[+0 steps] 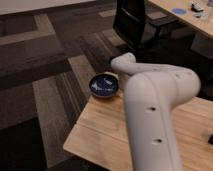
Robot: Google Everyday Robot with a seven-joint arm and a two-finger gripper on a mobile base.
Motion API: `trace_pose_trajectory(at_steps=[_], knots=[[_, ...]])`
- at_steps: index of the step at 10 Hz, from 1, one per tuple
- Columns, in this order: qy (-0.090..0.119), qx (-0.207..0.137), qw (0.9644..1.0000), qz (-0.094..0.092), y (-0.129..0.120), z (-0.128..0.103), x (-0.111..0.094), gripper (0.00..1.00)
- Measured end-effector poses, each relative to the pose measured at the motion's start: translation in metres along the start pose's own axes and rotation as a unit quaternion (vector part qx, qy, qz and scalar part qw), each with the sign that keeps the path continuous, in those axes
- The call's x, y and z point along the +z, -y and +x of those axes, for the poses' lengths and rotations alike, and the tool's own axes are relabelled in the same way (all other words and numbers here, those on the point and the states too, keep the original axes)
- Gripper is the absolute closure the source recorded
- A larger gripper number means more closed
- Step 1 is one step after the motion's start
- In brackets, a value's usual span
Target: Push the ceramic bowl across the table
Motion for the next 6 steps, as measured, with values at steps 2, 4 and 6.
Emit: trace_pose_trajectory(at_steps=[2,4,6], knots=[[0.042,-0.069,0.9968,-0.001,-0.061,-0.032,-0.044,0.35],[0.061,-0.111,0.9915,-0.031,-0.098,-0.046,-0.087,0.35],[0.064,-0.118,0.9903,-0.036,-0.104,-0.046,-0.094,0.35]])
